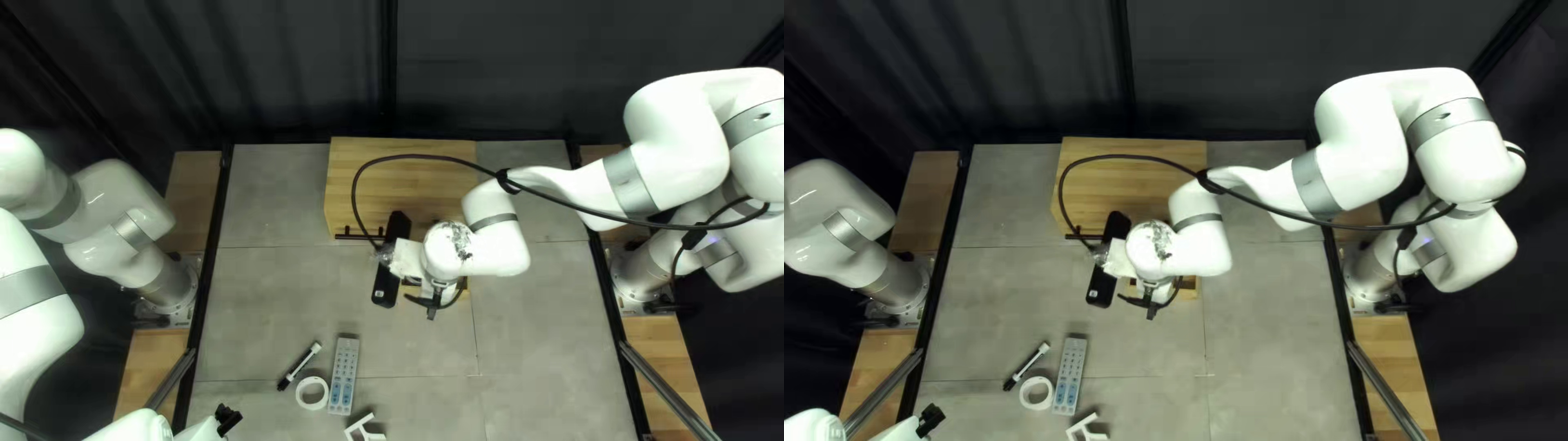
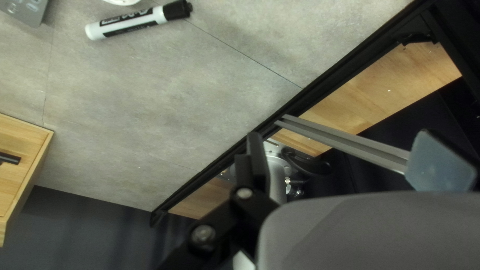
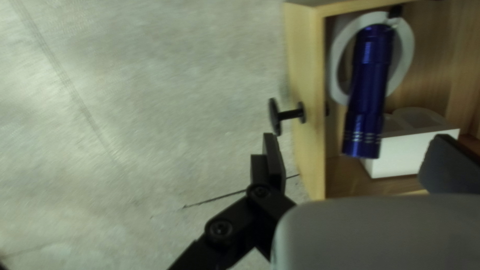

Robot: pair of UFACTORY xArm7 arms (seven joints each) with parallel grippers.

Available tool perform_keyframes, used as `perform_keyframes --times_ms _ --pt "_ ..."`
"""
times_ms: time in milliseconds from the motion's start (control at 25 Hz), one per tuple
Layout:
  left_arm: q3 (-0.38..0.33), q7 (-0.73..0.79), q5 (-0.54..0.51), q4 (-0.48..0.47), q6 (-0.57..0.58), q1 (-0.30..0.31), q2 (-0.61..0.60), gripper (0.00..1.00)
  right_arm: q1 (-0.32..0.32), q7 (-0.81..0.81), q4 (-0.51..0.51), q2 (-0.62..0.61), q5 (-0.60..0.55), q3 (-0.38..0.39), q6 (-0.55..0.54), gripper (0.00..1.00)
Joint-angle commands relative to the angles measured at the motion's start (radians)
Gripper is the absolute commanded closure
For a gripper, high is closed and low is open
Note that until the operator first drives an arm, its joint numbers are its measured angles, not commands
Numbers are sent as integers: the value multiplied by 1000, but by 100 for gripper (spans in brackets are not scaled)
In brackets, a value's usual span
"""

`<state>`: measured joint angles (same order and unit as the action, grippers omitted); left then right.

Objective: Open drawers and place objects into drawer and close

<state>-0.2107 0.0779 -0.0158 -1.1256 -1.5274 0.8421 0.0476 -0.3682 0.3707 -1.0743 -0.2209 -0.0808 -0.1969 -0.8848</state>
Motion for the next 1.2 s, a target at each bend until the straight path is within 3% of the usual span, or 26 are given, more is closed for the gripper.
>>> perform_keyframes --times_ms 40,600,840,1200 --pt "0 0 0 0 0 0 0 0 -14 -12 41 32 -18 10 12 0" --pt "0 0 0 0 0 0 0 0 -34 35 44 0 -24 21 5 0" --pt "0 0 0 0 0 0 0 0 -25 6 -16 -50 0 28 4 0" --pt "0 0 0 0 0 0 0 0 -8 -16 -9 -67 17 26 33 0"
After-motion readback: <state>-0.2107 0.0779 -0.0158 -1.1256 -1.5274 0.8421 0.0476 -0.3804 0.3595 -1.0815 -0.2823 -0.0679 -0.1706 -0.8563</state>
